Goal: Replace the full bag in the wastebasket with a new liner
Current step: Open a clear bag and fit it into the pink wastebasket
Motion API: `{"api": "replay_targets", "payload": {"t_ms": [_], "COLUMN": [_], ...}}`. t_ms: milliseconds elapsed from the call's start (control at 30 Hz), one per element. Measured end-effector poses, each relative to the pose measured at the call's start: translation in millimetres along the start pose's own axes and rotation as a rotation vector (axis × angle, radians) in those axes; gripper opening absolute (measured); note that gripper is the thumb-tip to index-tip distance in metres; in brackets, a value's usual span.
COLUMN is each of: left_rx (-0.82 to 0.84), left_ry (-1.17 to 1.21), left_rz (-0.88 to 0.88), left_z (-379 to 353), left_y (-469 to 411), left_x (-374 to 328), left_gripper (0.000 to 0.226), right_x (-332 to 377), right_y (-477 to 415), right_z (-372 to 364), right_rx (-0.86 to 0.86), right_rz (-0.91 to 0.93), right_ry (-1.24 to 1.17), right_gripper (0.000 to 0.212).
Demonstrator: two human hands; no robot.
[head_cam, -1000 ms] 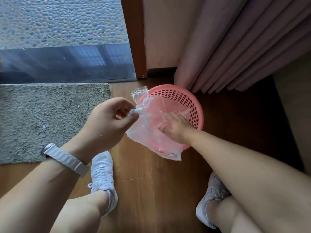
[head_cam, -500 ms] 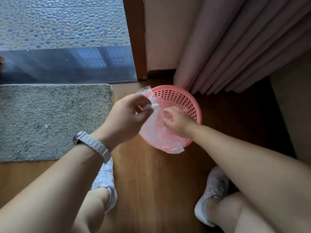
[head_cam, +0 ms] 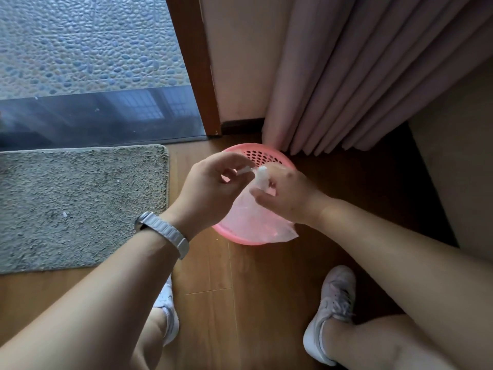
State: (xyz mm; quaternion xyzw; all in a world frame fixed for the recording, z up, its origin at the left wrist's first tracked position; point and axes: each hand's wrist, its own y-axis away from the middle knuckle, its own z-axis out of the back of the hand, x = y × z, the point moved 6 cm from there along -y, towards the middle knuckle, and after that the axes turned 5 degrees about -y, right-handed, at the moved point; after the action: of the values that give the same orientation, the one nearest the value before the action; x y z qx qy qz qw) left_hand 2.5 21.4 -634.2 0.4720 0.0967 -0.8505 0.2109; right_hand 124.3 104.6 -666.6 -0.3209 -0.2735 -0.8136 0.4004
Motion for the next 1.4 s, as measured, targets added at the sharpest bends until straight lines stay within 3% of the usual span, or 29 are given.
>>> {"api": "replay_targets", "payload": {"t_ms": [200,367,600,733,833,900,1067,1233,1400], "left_rx": [-0.099,0.098,0.183,0.231,0.242,0.310,0.525,0.587,0.534], "left_ry": [-0.303,-0.723,-0.836,-0.978,-1.046,-0.980,-0.998,-1.067,-1.057], "left_rz": [0.052,0.021,0.155,-0.078,-0.415,-0.532,-0.392,-0.273,-0.266], "left_z": [20,19,16,-12,-50,-71,-83,-75,-70], "left_y": [-12,3,19,24,39,50,49,42,40], "left_x": [28,71,91,62,29,23,69,115,124], "left_gripper": [0.007,0.011,0.020,0.036,0.031,0.030,0.032,0.027,0.014], "right_x": [-55,-110,-126,-107,-76,-55,-29,-61,-79], "right_y": [-4,8,25,24,26,29,27,19,15], "right_z": [8,12,20,30,32,23,-29,-66,-57], "right_rx": [-0.023,-0.062,-0.076,-0.135,-0.171,-0.188,0.047,0.374,0.309], "right_rz": [-0.114,-0.259,-0.331,-0.211,0.026,0.180,0.323,0.111,0.103], "right_ry": [0.114,0.156,0.068,0.105,0.316,0.417,0.440,0.588,0.668], "right_gripper": [0.015,0.008,0.016,0.022,0.034,0.040,0.031,0.045,0.031]}}
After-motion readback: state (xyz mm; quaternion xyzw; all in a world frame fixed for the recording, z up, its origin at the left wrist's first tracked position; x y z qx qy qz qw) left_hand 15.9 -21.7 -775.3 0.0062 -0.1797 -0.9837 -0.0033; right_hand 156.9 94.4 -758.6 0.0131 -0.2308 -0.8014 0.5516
